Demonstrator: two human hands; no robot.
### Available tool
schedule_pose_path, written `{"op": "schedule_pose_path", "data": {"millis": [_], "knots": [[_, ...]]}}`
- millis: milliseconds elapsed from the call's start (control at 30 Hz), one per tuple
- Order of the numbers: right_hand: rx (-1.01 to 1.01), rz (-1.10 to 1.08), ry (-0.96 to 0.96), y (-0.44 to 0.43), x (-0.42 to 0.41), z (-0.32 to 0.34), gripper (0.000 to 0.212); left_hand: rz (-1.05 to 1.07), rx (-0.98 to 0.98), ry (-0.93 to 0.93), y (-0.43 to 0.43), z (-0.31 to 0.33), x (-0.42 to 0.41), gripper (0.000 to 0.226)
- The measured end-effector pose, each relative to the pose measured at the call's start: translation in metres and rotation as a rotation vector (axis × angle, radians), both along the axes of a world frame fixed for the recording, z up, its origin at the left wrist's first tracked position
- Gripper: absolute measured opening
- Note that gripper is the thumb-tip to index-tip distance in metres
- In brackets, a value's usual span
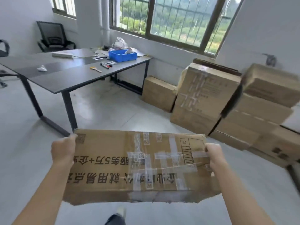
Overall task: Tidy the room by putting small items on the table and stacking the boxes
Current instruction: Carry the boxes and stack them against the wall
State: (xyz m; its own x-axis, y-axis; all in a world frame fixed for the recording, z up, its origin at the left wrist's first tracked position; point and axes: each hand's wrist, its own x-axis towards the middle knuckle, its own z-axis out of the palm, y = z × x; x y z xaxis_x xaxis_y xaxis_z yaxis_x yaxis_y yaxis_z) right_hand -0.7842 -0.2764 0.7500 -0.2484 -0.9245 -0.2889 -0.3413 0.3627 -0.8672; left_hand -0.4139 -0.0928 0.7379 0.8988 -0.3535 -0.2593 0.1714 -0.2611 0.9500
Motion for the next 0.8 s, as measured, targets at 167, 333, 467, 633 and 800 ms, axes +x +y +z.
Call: {"op": "schedule_pose_path", "data": {"millis": [167, 333, 467, 633, 800], "knots": [[0.024, -0.197, 0.034, -0.068, -0.02, -0.009, 0.008, -0.204, 0.052, 0.01, -0.103, -0.023, 0.003, 0.031], [0.128, -0.254, 0.055, -0.157, -0.015, -0.018, 0.021, -0.314, 0.187, 0.015, -0.212, -0.038, 0.018, 0.034], [0.176, -0.293, 0.05, -0.211, -0.007, -0.026, 0.027, -0.361, 0.224, -0.005, -0.297, -0.039, 0.03, 0.036], [0.191, -0.42, 0.03, -0.25, -0.007, -0.027, 0.032, -0.394, 0.234, -0.028, -0.385, -0.033, 0.029, 0.037], [0.166, -0.506, -0.025, -0.311, -0.014, -0.026, 0.033, -0.461, 0.161, -0.007, -0.48, -0.016, 0.023, 0.032]]}}
